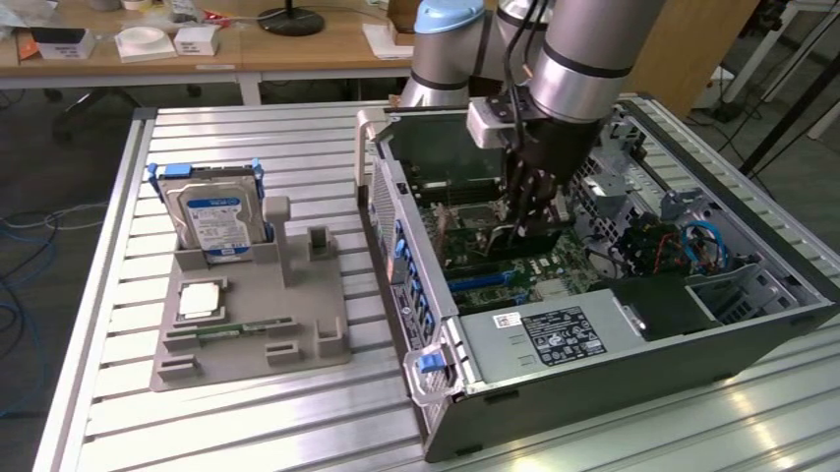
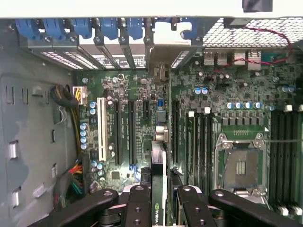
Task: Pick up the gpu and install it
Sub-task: 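Insert the gpu into the slot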
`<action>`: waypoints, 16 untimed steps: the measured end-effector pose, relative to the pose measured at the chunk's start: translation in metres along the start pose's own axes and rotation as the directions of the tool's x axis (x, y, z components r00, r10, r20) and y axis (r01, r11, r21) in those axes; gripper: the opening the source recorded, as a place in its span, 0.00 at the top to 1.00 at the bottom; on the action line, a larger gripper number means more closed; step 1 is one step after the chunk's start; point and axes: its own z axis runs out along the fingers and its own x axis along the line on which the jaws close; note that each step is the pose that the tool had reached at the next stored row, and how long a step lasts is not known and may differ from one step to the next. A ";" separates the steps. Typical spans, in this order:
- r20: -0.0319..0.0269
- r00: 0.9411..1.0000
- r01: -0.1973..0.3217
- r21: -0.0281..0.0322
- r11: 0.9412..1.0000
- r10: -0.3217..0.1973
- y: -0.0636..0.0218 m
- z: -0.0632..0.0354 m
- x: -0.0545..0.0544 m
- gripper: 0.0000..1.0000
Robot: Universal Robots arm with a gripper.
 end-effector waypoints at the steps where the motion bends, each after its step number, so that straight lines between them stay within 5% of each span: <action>1: 0.000 1.000 0.002 0.000 1.000 -0.002 0.0010 0.0018 0.000 0.74; 16: 0.000 1.000 0.007 0.000 1.000 -0.007 0.0077 0.0229 0.001 0.74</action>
